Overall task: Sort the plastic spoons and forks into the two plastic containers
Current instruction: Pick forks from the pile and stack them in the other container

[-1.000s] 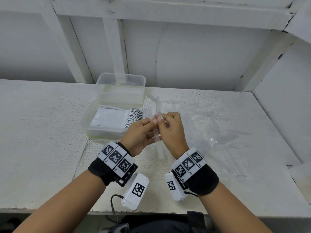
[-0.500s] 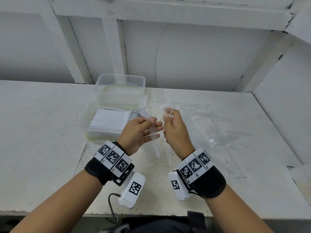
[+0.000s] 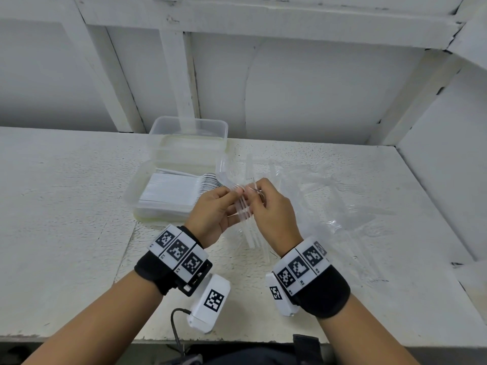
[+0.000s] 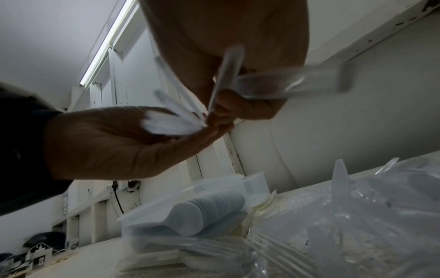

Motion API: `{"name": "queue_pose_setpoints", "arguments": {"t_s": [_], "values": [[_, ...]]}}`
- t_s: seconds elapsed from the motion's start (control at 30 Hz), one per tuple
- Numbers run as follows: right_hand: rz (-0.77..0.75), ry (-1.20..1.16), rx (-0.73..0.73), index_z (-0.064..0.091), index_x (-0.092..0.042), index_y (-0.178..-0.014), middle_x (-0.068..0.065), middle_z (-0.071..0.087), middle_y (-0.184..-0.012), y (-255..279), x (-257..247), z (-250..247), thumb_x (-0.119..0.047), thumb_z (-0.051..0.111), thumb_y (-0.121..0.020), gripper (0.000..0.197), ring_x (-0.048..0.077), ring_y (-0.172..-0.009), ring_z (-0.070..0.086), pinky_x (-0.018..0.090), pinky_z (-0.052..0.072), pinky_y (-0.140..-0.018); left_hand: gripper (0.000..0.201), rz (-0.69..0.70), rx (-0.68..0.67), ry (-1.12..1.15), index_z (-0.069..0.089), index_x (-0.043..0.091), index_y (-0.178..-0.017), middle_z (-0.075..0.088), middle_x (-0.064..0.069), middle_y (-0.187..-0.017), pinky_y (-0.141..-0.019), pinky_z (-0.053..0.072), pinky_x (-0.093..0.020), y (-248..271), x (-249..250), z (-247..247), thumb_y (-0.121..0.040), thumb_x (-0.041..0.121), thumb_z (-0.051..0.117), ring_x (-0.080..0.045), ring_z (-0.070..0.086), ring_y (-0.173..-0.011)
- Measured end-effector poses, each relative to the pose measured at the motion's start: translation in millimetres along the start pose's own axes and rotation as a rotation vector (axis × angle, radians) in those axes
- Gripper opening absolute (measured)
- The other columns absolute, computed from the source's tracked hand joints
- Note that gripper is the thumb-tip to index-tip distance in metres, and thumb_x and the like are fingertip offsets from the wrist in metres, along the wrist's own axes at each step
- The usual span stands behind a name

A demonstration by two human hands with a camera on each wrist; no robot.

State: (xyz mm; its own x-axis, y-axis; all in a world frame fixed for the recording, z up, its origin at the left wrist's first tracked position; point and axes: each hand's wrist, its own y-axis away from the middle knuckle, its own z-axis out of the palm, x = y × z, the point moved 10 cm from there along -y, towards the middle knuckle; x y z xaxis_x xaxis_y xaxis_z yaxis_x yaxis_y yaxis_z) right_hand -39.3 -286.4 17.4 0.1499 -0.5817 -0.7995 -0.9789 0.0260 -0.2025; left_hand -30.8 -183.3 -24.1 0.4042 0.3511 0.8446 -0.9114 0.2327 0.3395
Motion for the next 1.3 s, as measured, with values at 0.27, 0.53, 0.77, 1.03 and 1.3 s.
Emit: {"name": "queue_pose_setpoints", "arguments": {"t_s": [0.27, 0.53, 0.77, 1.03, 1.3], "values": [[-0.044, 0.123, -0.02, 0.062, -0.019, -0.117, -0.002, 0.047, -0.089, 1, -4, 3, -0.024, 0.044, -0.098, 0.027, 0.015, -0.085, 0.051, 0.024, 0.041, -0.071, 0.011, 0.02, 0.067, -0.001, 0.06, 0.001, -0.088, 0.07, -0.011, -0.09, -0.079, 0.057, -0.035, -2, 1, -11, -0.093, 0.007, 0.052, -0.015, 0.07, -0.075], [0.137, -0.207, -0.045, 0.034, -0.023, -0.11, 0.003, 0.04, -0.106, -5, 4, 0, -0.018, 0.036, -0.099, 0.012, -0.001, -0.081, 0.042, 0.009, 0.036, -0.067, 0.008, 0.033, 0.094, -0.074, 0.063, 0.004, -0.081, 0.069, -0.011, -0.079, -0.07, 0.059, -0.031, 0, 1, -10, -0.088, 0.002, 0.058, -0.019, 0.068, -0.074], [0.188, -0.169, 0.074, 0.064, -0.011, -0.105, 0.002, 0.063, -0.103, -11, 14, -12, -0.021, 0.043, -0.098, 0.024, 0.013, -0.097, 0.056, 0.022, 0.043, -0.083, 0.005, 0.047, 0.092, -0.057, 0.062, -0.001, -0.088, 0.07, -0.006, -0.073, -0.067, 0.059, -0.028, -1, -1, -9, -0.088, 0.003, 0.059, -0.015, 0.068, -0.068], [0.185, -0.104, 0.029, 0.068, -0.012, -0.086, -0.006, 0.063, -0.074, -15, 13, -11, -0.024, 0.058, -0.091, 0.016, 0.008, -0.073, 0.061, 0.015, 0.046, -0.066, 0.022, 0.064, 0.047, -0.112, 0.06, -0.012, -0.105, 0.072, -0.011, -0.084, -0.07, 0.057, -0.025, -2, -1, -9, -0.09, 0.004, 0.056, -0.019, 0.07, -0.08], [0.197, -0.263, -0.172, 0.059, -0.014, -0.108, -0.003, 0.056, -0.064, -27, 8, 0, -0.016, 0.059, -0.09, 0.019, 0.012, -0.057, 0.056, 0.023, 0.047, -0.054, 0.016, 0.028, -0.046, -0.206, 0.063, -0.004, -0.102, 0.071, -0.01, -0.083, -0.071, 0.057, -0.025, 1, -3, -5, -0.091, 0.003, 0.054, -0.017, 0.07, -0.077]]}}
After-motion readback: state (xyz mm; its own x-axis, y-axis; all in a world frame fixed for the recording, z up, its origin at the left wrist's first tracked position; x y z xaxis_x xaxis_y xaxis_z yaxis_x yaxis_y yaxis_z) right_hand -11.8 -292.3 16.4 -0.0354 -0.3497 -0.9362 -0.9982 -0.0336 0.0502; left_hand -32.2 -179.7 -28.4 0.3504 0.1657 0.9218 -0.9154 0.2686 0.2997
